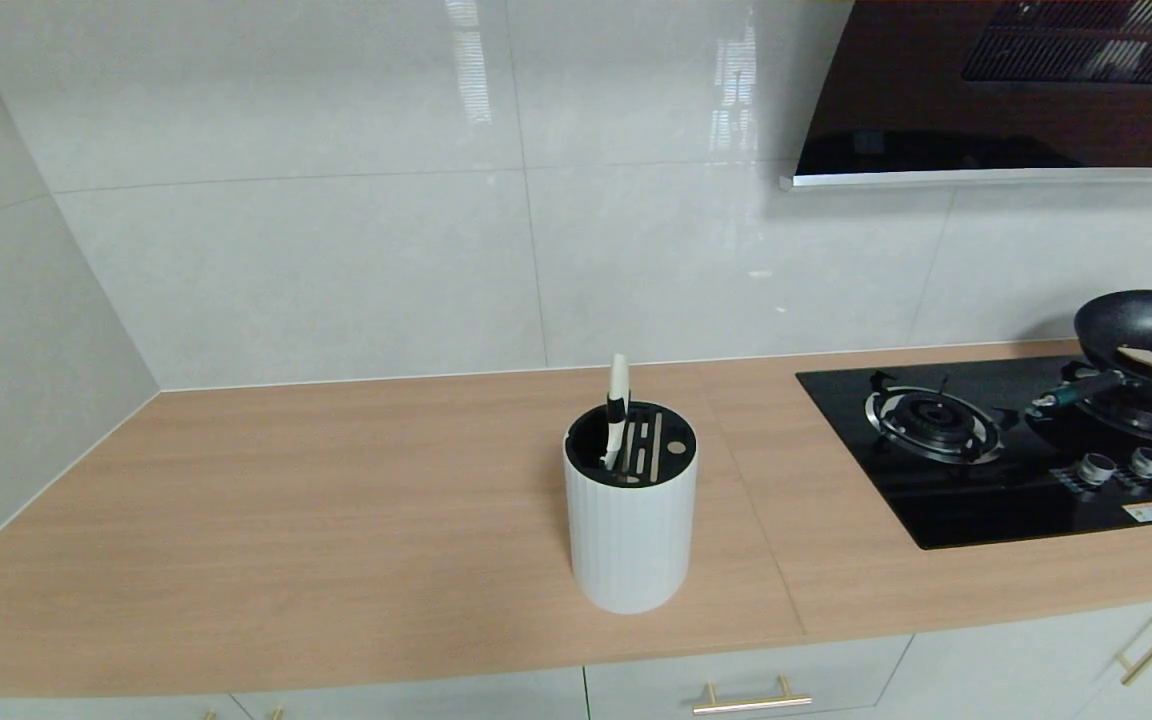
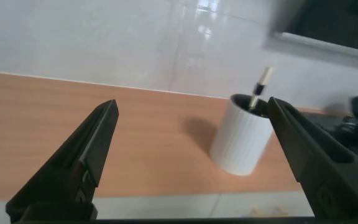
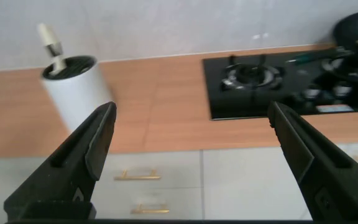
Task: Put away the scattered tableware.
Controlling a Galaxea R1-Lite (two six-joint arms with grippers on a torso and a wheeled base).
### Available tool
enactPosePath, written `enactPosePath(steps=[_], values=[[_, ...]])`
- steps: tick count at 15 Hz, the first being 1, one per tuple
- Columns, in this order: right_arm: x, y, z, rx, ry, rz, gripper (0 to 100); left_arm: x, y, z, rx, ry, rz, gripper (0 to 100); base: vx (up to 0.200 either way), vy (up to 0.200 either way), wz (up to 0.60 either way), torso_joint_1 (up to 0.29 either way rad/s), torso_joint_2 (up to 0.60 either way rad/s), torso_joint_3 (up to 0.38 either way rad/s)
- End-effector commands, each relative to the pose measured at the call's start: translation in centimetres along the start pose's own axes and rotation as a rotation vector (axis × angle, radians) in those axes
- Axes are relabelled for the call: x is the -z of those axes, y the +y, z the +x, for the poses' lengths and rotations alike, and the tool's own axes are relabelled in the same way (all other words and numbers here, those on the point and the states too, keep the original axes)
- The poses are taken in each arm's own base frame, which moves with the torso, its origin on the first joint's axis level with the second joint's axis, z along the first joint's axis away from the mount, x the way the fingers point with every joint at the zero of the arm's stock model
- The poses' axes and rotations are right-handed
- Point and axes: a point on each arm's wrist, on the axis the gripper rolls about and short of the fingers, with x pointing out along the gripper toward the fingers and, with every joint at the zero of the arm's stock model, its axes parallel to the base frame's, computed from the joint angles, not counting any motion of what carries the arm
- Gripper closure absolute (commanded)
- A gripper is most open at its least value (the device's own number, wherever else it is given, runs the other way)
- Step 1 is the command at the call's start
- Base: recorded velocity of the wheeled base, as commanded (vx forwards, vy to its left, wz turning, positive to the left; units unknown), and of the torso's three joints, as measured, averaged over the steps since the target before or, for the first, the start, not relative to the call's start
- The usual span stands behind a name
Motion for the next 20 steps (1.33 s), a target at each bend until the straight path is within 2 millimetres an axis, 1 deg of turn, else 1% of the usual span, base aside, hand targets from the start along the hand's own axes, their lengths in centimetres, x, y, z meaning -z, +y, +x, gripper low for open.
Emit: enactPosePath(steps=[1, 2, 3, 4, 5, 6, 8, 9, 10, 11, 12, 13, 14, 15, 16, 20], values=[[0.3, 0.1, 0.1, 0.061, 0.006, -0.007, 0, 2.2, 0.7, 0.3, -0.071, 0.006, 0.074, 0, 0.0, 0.0, 0.0, 0.0, 0.0, 0.0], [0.3, 0.1, 0.1, 0.061, 0.006, -0.007, 0, 2.2, 0.7, 0.3, -0.071, 0.006, 0.074, 0, 0.0, 0.0, 0.0, 0.0, 0.0, 0.0], [1.0, 0.4, 0.1, 0.117, 0.009, -0.051, 0, 4.4, 1.3, 0.8, -0.095, 0.047, 0.205, 0, 0.0, 0.0, 0.0, 0.0, 0.0, 0.0], [2.3, 0.6, -0.4, 0.16, -0.02, -0.092, 0, 4.7, 1.4, 0.8, -0.101, 0.082, 0.208, 0, 0.0, 0.0, 0.0, 0.0, 0.0, 0.0], [4.1, 0.4, 0.3, 0.164, 0.037, -0.138, 0, 5.2, 1.5, 0.7, -0.106, 0.131, 0.242, 0, 0.0, 0.0, 0.0, 0.0, 0.0, 0.0], [4.5, 0.3, 0.8, 0.182, 0.012, -0.135, 0, 5.8, 1.7, 0.6, -0.106, 0.201, 0.28, 0, 0.0, 0.0, 0.0, 0.0, 0.0, 0.0], [6.7, 0.1, 2.5, 0.186, -0.067, -0.138, 0, 5.8, 1.5, 0.7, -0.043, 0.191, 0.29, 0, 0.0, 0.0, 0.0, 0.0, 0.0, 0.0], [7.6, 0.0, 2.9, 0.188, -0.078, -0.139, 0, 5.8, 1.5, 0.7, -0.02, 0.193, 0.289, 0, 0.0, 0.0, 0.0, 0.0, 0.0, 0.0], [8.2, -0.1, 2.9, 0.187, -0.012, -0.125, 0, 5.8, 1.4, 0.7, -0.018, 0.194, 0.291, 0, 0.0, 0.0, 0.0, 0.0, 0.0, 0.0], [8.1, 0.0, 2.9, 0.176, -0.028, -0.06, 0, 5.7, 1.4, 0.7, -0.02, 0.192, 0.287, 0, 0.0, 0.0, 0.0, 0.0, 0.0, 0.0], [8.2, 0.0, 2.9, 0.163, -0.025, -0.053, 0, 5.7, 1.4, 0.7, -0.024, 0.191, 0.278, 0, 0.0, 0.0, 0.0, 0.0, 0.0, 0.0], [8.2, 0.1, 2.9, 0.135, -0.023, -0.059, 0, 5.7, 1.5, 0.7, -0.029, 0.191, 0.275, 0, 0.0, 0.0, 0.0, 0.0, 0.0, 0.0], [8.2, 0.2, 3.0, 0.065, -0.019, -0.089, 0, 5.7, 1.5, 0.7, -0.029, 0.191, 0.273, 0, 0.0, 0.0, 0.0, 0.0, 0.0, 0.0], [8.6, 0.3, 3.0, 0.006, 0.021, -0.124, 0, 5.7, 1.5, 0.7, -0.029, 0.191, 0.273, 0, 0.0, 0.0, 0.0, 0.0, 0.0, 0.0], [8.8, 0.3, 3.0, 0.0, 0.042, -0.127, 0, 5.7, 1.5, 0.7, -0.029, 0.191, 0.273, 0, 0.0, 0.0, 0.0, 0.0, 0.0, 0.0], [8.7, 0.3, 3.0, 0.003, 0.028, -0.082, 0, 5.7, 1.5, 0.7, -0.029, 0.191, 0.273, 0, 0.0, 0.0, 0.0, 0.0, 0.0, 0.0]])
